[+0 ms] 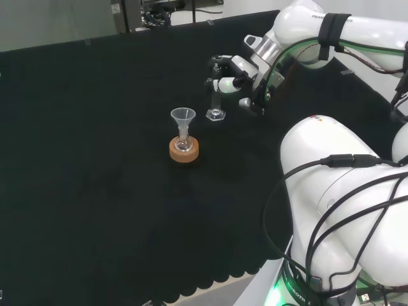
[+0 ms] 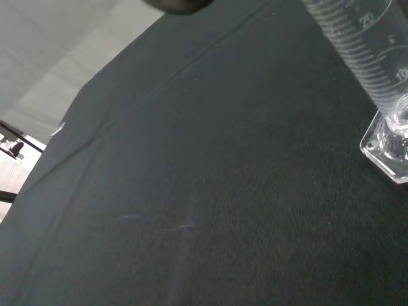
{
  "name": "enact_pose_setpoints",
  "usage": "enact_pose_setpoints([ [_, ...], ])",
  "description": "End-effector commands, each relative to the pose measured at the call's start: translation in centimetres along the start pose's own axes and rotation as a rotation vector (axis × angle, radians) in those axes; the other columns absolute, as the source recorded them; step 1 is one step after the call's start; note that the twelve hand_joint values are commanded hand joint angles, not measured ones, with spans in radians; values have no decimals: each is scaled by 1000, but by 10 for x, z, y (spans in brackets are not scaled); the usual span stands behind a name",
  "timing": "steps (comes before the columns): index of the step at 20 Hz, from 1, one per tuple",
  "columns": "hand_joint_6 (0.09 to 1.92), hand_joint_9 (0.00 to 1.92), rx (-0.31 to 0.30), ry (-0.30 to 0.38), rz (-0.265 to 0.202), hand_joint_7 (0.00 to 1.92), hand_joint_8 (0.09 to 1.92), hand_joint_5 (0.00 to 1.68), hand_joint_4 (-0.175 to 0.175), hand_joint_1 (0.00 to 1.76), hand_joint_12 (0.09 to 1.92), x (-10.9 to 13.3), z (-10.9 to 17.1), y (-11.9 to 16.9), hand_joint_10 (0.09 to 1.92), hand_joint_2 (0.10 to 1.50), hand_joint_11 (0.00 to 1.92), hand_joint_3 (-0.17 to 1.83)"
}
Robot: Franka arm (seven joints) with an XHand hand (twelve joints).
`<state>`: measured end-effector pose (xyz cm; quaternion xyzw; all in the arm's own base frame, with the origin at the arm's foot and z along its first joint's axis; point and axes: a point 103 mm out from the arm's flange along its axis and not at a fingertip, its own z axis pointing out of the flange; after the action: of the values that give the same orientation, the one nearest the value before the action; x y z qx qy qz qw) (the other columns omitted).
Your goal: Put the graduated cylinder back on the table.
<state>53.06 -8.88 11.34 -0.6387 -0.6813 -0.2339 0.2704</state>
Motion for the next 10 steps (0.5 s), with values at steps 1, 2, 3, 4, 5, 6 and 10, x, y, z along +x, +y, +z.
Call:
enact_pose_setpoints([
  [1,97,558,-8,-50,0,107,692,250,-89,826,1393,13,-25,-5,87,963,147,-175],
  [2,87,544,-14,-58,0,91,693,245,-89,821,1401,15,-29,-7,87,960,131,-175],
  [3,87,524,-15,-65,-1,66,693,236,-90,816,1413,19,-34,-10,87,956,120,-175],
  [4,87,502,-17,-81,-5,39,690,223,-89,808,1424,24,-40,-14,87,950,114,-175],
  [5,87,486,-18,-95,-8,21,687,213,-89,800,1431,28,-44,-16,87,944,112,-175],
  [6,87,474,-23,-123,-12,10,681,206,-89,793,1440,33,-50,-20,87,940,109,-175],
  [10,87,458,-34,-194,-31,0,665,195,-90,781,1453,58,-76,-37,87,931,99,-175],
])
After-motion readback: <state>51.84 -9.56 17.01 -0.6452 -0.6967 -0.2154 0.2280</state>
